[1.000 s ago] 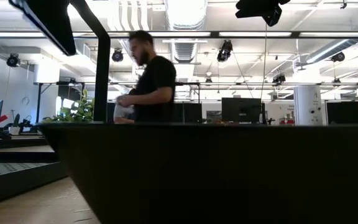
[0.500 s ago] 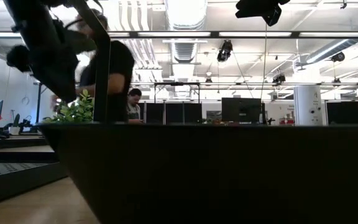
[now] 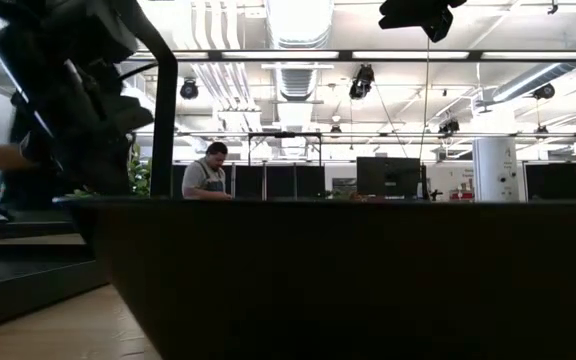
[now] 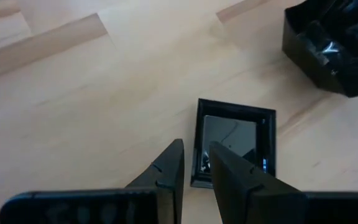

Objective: Pick & Place Mini shaped plates
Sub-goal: Put the square plate on the shelf

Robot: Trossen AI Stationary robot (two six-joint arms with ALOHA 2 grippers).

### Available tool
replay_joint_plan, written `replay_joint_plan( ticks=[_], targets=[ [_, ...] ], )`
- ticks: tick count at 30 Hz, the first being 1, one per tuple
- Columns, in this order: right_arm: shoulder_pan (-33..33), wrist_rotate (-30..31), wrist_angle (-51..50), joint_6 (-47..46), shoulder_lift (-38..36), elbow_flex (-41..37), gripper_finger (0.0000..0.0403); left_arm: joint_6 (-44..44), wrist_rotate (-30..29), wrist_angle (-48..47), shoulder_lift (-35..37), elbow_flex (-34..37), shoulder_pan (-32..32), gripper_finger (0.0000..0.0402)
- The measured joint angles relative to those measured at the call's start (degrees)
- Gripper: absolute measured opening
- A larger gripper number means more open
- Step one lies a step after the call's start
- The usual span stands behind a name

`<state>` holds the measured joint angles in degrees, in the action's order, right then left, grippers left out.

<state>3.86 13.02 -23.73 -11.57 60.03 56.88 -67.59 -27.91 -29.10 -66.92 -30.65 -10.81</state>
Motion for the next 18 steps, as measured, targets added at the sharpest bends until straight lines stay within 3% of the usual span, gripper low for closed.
replay_joint_plan(
  ticks=[11, 18],
  targets=[
    [0.00, 0.01, 0.00, 0.02, 0.00, 0.00, 0.0123, -0.01, -0.12, 11.92, -1.24, 6.83, 0.00, 0.0069],
    [0.00, 0.02, 0.00, 0.22, 0.00, 0.00, 0.0123, 1.45, -0.18, 15.26, -2.14, 7.36, 0.00, 0.0069]
  ],
)
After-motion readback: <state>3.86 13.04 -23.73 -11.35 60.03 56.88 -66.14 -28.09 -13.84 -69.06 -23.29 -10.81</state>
